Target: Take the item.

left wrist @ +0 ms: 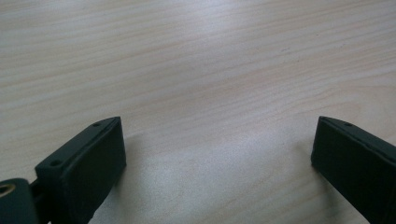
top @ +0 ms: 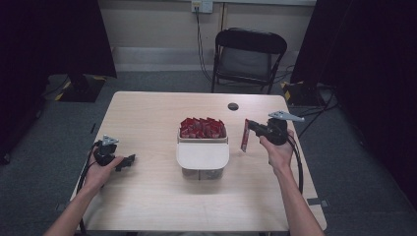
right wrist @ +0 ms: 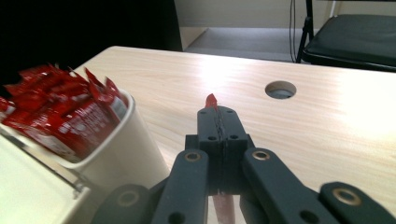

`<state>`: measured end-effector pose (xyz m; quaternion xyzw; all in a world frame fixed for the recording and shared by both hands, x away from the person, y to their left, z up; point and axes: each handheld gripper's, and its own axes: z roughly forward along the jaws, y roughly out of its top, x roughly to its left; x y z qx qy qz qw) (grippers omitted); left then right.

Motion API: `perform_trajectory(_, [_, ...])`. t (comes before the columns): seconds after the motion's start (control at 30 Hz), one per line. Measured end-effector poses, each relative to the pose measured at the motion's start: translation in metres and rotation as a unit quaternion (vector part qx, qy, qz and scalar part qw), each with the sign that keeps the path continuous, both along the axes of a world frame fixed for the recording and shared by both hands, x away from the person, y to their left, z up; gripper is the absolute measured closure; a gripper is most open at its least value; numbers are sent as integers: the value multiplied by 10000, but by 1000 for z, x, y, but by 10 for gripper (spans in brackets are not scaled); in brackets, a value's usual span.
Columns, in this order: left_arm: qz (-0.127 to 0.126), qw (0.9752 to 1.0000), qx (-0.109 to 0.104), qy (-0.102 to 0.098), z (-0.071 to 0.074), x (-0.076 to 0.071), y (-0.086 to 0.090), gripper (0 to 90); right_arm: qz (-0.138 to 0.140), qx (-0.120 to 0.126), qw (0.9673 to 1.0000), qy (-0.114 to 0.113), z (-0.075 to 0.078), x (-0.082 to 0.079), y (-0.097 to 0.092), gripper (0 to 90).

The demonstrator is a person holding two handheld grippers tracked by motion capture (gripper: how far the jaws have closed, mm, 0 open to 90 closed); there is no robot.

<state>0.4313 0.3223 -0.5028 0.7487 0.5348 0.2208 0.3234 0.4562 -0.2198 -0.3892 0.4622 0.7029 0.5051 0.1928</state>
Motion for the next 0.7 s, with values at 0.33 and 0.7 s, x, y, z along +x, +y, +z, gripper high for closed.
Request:
perform_trajectory(0.33, [1,10000,0,0,0,0,0,24,-43,-13,10000,11,-10,1,2,899])
perform_trajectory(0.7, [1,10000,0,-2,0,0,0,25,55,31,9999,107,-10,-8,-3,898])
